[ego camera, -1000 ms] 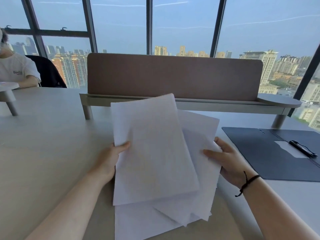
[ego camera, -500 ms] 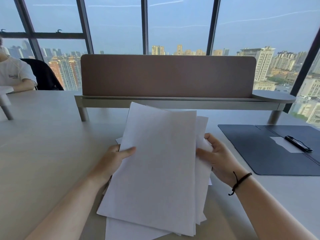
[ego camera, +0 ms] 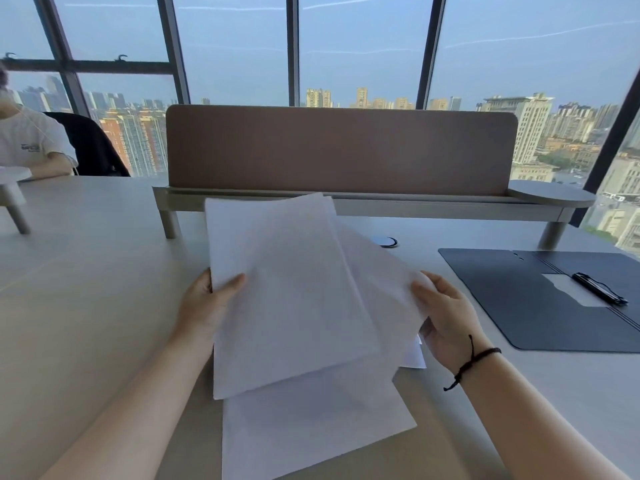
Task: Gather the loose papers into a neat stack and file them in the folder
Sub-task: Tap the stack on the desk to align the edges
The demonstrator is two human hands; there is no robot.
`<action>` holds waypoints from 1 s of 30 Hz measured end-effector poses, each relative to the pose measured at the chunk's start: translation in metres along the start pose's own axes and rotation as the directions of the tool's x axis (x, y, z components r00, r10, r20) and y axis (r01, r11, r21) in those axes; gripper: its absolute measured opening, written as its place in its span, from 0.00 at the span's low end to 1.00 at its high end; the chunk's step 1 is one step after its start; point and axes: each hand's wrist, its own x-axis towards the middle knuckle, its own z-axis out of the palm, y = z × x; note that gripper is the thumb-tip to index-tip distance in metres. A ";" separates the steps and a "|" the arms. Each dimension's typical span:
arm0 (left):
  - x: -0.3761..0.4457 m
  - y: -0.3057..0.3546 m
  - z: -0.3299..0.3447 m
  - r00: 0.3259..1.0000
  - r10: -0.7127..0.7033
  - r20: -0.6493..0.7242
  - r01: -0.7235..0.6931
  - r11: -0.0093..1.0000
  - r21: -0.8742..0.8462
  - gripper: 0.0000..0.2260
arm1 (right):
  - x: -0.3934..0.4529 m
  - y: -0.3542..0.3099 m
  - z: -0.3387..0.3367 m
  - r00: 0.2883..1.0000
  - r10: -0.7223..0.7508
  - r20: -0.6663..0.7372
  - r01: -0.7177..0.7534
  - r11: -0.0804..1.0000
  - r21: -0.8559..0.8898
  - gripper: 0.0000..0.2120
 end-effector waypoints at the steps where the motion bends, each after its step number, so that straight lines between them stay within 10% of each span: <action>1: 0.002 0.000 -0.002 1.000 0.001 -0.018 -0.001 1.000 -0.021 0.19 | 0.000 0.001 0.000 0.998 0.045 -0.032 -0.042 0.995 0.092 0.07; 4: 0.006 -0.007 -0.003 0.991 -0.096 -0.097 0.087 0.992 -0.087 0.14 | -0.006 0.008 0.009 0.987 0.152 0.052 -0.159 0.966 0.204 0.09; 16: 0.012 0.007 -0.015 0.956 -0.267 -0.120 0.292 0.908 0.302 0.08 | -0.034 -0.006 0.023 0.796 0.481 0.368 -0.196 0.780 -0.594 0.16; 22: 0.006 0.005 -0.020 0.971 -0.195 -0.138 0.239 0.803 0.546 0.05 | 0.008 -0.021 -0.005 0.999 -0.022 0.030 0.037 0.681 -0.732 0.19; 24: 0.004 0.006 -0.018 0.973 -0.161 -0.168 0.229 0.790 0.568 0.07 | 0.017 -0.014 -0.009 0.998 -0.054 0.012 0.039 0.529 -0.848 0.23; 27: -0.003 0.007 -0.010 0.982 -0.098 -0.162 0.177 0.777 0.604 0.09 | 0.018 0.017 -0.011 0.992 0.024 0.123 0.124 -0.030 -0.992 0.38; 30: -0.006 0.009 -0.002 0.981 -0.121 -0.152 0.184 0.826 0.533 0.09 | 0.012 0.025 -0.002 0.989 0.023 0.149 0.150 -0.090 -0.985 0.50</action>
